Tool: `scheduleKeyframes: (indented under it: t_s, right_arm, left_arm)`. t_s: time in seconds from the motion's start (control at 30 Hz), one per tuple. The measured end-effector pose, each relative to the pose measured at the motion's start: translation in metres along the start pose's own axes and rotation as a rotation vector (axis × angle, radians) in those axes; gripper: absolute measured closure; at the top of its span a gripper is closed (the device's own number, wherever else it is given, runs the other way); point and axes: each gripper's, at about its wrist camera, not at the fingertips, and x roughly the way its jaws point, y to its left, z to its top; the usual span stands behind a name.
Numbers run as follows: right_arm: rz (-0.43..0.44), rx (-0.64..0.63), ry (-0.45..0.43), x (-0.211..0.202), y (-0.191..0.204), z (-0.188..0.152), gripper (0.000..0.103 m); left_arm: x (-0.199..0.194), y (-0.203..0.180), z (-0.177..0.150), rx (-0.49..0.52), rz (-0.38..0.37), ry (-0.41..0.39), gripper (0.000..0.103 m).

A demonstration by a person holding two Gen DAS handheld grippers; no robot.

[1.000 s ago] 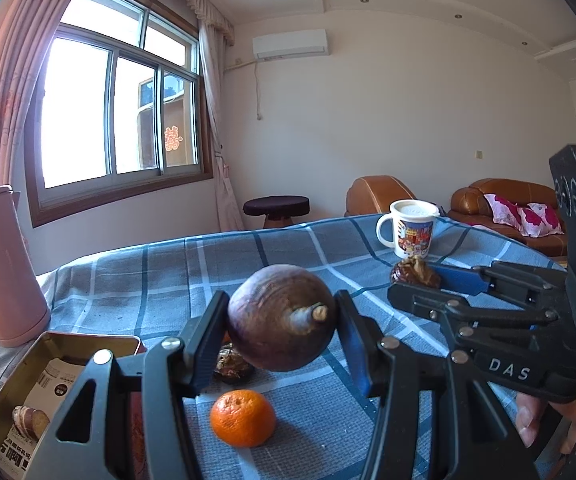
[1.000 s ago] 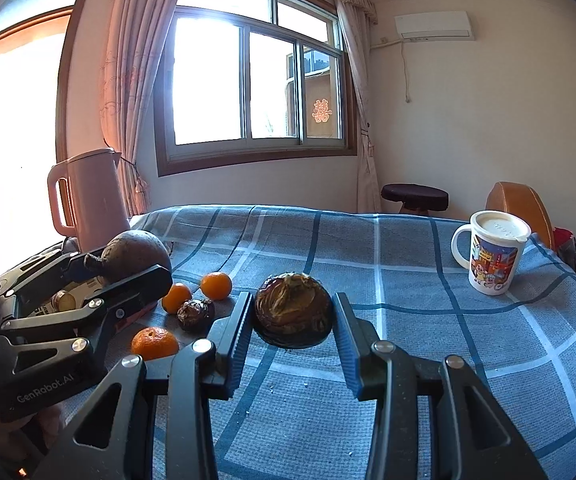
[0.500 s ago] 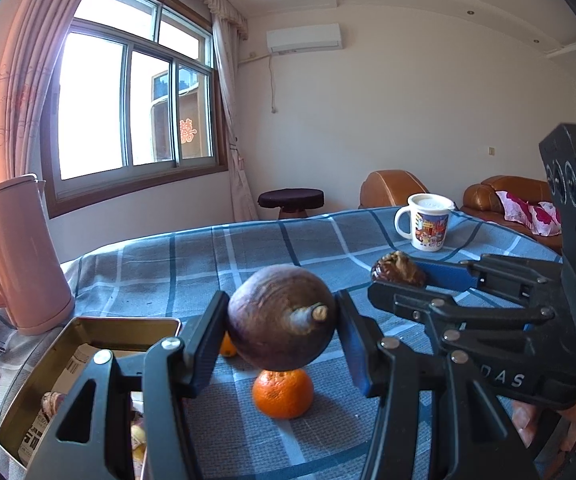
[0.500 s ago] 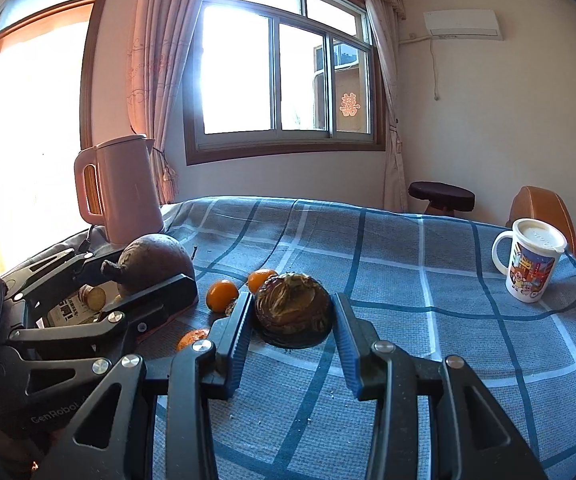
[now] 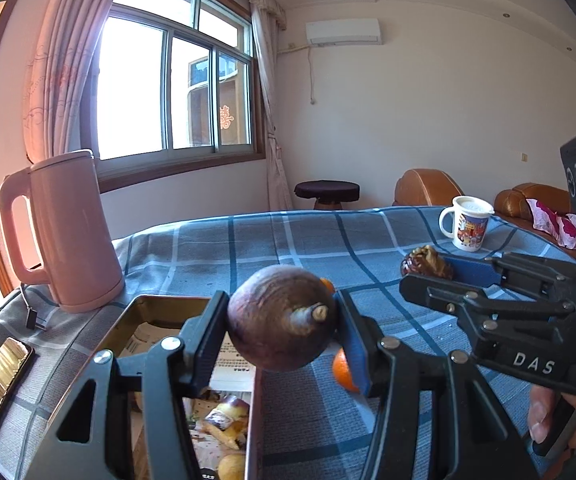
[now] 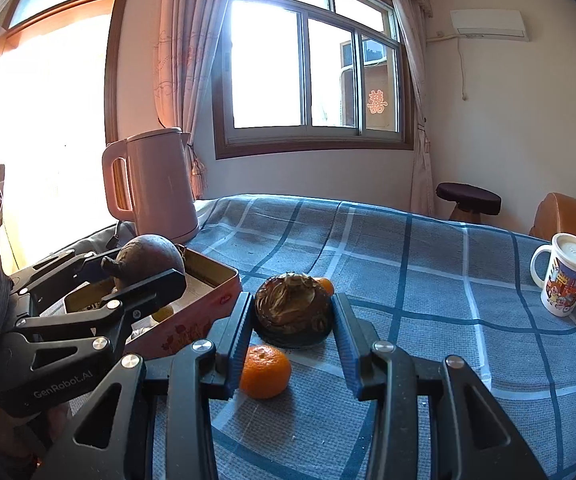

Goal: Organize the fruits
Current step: 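Lower the beet into the tin box while the right tool releases the mangosteen there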

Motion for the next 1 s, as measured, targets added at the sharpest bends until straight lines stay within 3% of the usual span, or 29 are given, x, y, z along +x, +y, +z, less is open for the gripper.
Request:
scheduleKeyframes:
  t_s: [1.0]
  right_arm:
    - [0.126, -0.114, 0.033, 0.037, 0.077, 0.024, 0.061]
  left_arm:
    - [-0.013, 0.075, -0.012, -0.071, 0.150, 0.030, 0.048]
